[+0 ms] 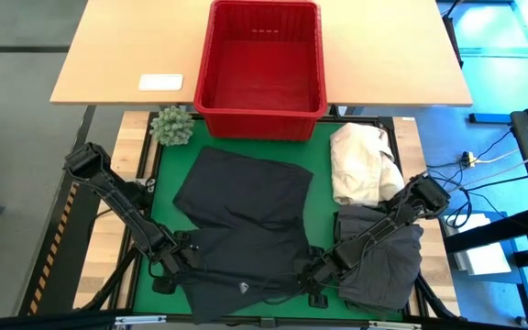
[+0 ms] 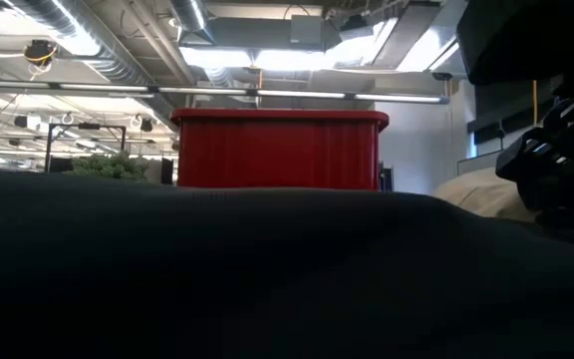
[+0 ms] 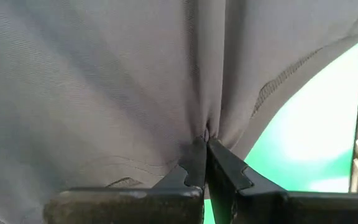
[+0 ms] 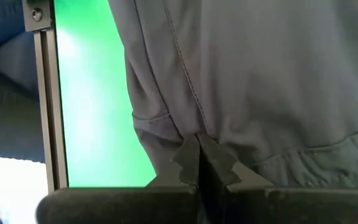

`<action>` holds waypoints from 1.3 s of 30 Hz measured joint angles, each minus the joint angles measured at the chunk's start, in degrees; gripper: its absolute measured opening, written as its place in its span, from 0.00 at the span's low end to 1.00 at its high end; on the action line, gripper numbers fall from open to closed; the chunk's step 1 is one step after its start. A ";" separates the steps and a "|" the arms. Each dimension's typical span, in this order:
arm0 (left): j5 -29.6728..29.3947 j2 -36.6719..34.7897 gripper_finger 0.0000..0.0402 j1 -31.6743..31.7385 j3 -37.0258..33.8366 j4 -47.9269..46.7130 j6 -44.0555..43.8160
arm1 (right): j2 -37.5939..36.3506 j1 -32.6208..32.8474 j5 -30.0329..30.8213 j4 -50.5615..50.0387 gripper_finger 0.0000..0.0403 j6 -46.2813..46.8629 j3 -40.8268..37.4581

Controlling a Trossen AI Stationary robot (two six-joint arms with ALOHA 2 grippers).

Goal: Fold laundry
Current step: Fold the gray short

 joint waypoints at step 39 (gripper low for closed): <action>-0.78 -0.04 0.28 3.12 15.79 -15.20 7.28 | -6.23 -1.84 7.51 -3.32 0.01 -9.34 5.18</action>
